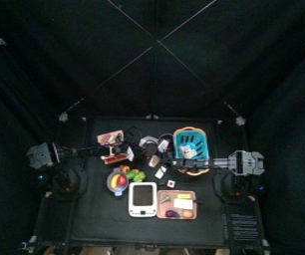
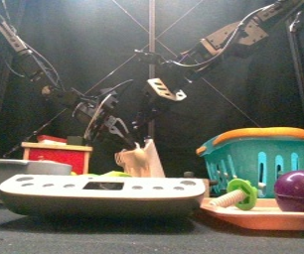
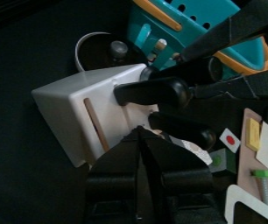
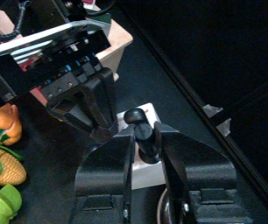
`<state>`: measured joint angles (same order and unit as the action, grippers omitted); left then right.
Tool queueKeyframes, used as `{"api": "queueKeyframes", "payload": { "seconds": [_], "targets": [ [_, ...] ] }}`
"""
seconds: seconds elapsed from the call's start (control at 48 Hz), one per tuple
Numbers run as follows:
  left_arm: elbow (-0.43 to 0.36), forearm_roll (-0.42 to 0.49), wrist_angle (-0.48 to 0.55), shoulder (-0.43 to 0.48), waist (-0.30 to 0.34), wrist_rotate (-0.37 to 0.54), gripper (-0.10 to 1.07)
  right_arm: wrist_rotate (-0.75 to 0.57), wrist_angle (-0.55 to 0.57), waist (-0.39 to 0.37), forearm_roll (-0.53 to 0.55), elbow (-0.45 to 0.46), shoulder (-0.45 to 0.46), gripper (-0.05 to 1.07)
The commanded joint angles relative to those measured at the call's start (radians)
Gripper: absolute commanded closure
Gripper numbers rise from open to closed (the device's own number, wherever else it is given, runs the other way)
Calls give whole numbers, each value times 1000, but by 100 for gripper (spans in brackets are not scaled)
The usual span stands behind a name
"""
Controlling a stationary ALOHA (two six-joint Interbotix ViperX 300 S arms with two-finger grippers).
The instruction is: Pull out sharpener
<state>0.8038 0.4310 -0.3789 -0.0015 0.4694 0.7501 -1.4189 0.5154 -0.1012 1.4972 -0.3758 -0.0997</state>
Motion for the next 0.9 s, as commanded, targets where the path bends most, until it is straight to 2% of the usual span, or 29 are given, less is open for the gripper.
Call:
{"api": "queueKeyframes", "payload": {
  "seconds": [0.0,0.333,0.479,0.875],
  "targets": [
    [-15,-2,2,-3,6,0,53,-6,-3,23,9,15,57,47],
    [-15,-3,2,-3,5,0,53,-6,2,58,28,20,91,47],
    [-14,-3,2,-3,6,0,53,-9,69,97,60,20,101,47],
    [-15,-3,2,-3,6,0,53,-12,137,150,80,34,130,47]
  ]
}}
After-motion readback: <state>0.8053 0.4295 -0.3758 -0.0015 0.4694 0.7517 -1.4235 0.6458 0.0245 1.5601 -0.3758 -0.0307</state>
